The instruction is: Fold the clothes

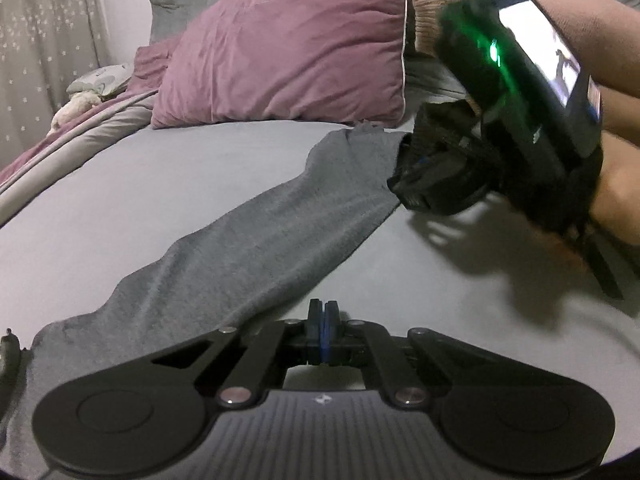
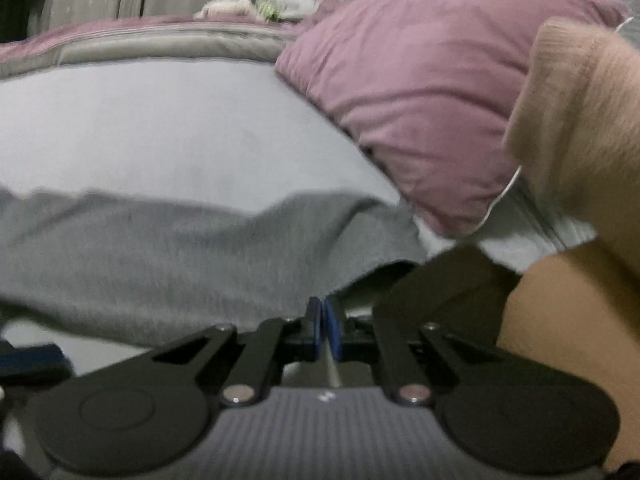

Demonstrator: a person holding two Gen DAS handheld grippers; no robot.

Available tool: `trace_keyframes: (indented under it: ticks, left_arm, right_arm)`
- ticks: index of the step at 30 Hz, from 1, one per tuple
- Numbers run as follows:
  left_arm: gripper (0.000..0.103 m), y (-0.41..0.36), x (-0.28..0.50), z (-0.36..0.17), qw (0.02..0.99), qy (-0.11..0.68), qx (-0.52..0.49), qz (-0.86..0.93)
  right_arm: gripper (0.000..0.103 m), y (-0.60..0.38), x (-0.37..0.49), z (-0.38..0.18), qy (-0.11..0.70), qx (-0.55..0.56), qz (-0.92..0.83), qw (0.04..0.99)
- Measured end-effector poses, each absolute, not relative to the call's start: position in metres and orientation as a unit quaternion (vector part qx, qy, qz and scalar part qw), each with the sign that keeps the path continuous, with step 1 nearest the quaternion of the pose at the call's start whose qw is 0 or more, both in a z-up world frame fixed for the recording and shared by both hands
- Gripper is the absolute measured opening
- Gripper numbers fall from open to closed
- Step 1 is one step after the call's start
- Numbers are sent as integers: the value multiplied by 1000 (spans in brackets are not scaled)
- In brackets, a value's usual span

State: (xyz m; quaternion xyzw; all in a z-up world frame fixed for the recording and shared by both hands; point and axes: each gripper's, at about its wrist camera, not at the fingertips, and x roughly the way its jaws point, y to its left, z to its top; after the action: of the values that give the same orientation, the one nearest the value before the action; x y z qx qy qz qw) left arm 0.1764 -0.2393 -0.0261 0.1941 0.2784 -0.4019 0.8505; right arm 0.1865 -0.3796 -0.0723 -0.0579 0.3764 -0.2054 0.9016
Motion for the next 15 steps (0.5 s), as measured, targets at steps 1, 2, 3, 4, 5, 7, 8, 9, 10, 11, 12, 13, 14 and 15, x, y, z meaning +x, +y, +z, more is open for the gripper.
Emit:
trace_keyframes:
  ticks: [1, 2, 3, 4, 5, 7, 8, 9, 10, 11, 12, 13, 14, 15]
  left_arm:
    - [1, -238, 175, -25, 852, 275, 192, -402]
    - [1, -237, 174, -23, 854, 272, 190, -402]
    - [1, -235, 173, -22, 856, 265, 189, -402]
    - [3, -234, 171, -21, 858, 258, 190, -401]
    - [4, -232, 171, -19, 859, 255, 191, -400]
    - [9, -231, 174, -16, 862, 253, 189, -395]
    - [9, -229, 175, -15, 864, 253, 186, -393]
    - [10, -227, 177, -14, 866, 253, 183, -391]
    - [11, -225, 178, -13, 867, 254, 179, -389]
    - [11, -223, 181, -13, 869, 257, 176, -386]
    - [11, -221, 183, -13, 869, 260, 172, -383]
    - [11, -220, 185, -14, 869, 265, 169, -381]
    - [11, -218, 187, -16, 868, 273, 165, -381]
    - [13, -217, 189, -19, 864, 285, 162, -382]
  right_arm:
    - [6, -379, 186, -75, 376, -64, -206, 901]
    - [6, -378, 186, -78, 375, -70, -206, 901]
    - [6, -376, 186, -78, 374, -72, -207, 901]
    - [7, -376, 186, -77, 373, -71, -209, 901]
    - [8, -375, 186, -77, 371, -70, -210, 902]
    - [17, -376, 182, -75, 369, -63, -213, 903]
    - [27, -377, 180, -73, 368, -59, -214, 903]
    - [31, -377, 178, -71, 367, -51, -210, 905]
    - [32, -379, 175, -69, 368, -41, -204, 906]
    - [34, -381, 172, -66, 368, -30, -198, 908]
    - [34, -381, 169, -63, 367, -19, -193, 910]
    - [36, -382, 167, -61, 365, -14, -189, 911]
    - [37, -380, 165, -59, 363, -12, -187, 913]
    - [37, -379, 164, -57, 361, -12, -183, 914]
